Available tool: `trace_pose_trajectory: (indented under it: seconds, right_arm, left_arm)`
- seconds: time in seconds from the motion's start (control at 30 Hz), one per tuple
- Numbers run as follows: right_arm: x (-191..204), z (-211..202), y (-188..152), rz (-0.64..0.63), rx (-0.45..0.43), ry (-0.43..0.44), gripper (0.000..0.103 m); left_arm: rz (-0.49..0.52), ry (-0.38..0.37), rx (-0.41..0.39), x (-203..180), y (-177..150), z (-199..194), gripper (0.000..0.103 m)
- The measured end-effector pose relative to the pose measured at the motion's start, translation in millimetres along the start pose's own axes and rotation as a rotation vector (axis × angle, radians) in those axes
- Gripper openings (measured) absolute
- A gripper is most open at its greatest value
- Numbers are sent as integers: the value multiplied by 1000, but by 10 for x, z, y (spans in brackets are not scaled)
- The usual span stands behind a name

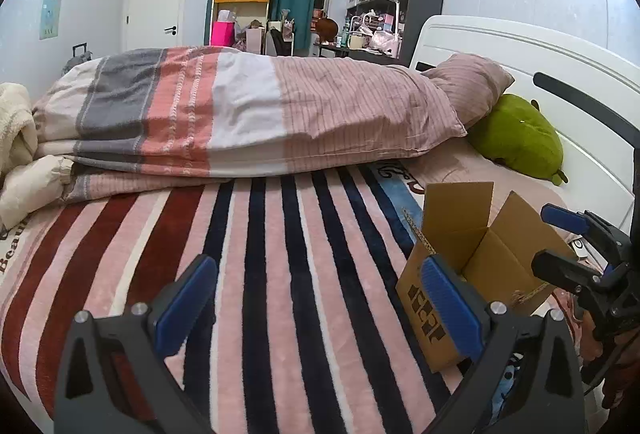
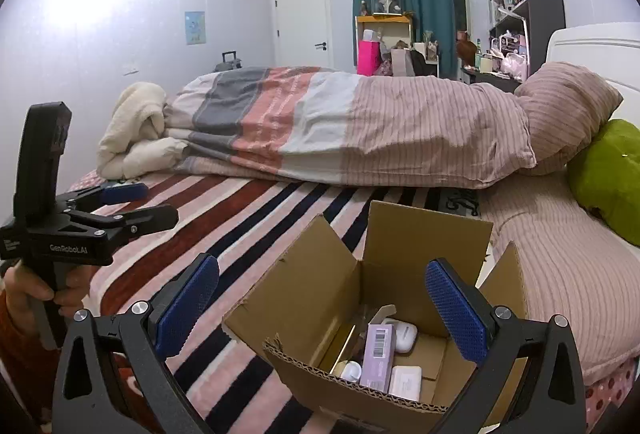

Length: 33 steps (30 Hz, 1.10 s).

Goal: Organize rigid objects

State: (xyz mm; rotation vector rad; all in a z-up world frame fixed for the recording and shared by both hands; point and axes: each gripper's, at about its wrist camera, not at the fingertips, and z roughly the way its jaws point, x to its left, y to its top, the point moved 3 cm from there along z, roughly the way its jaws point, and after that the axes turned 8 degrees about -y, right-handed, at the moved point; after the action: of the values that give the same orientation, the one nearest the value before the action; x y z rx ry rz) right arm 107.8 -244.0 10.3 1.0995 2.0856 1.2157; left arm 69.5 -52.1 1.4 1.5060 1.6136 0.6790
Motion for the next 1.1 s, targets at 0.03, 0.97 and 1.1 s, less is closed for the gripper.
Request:
trace_pose_trajectory:
  seconds: [0.03, 0.97, 1.1]
  right_arm:
    - [-5, 1, -2, 1, 1, 1, 103]
    - [-11, 5, -67, 18, 11, -16, 103]
    - [-1, 12, -68, 18, 12, -18, 103]
  left_arm:
    - [1, 2, 1, 2, -1, 0, 102]
    - [14, 27, 0, 12, -21, -14, 102]
    - [14, 27, 1, 16, -22, -12, 102]
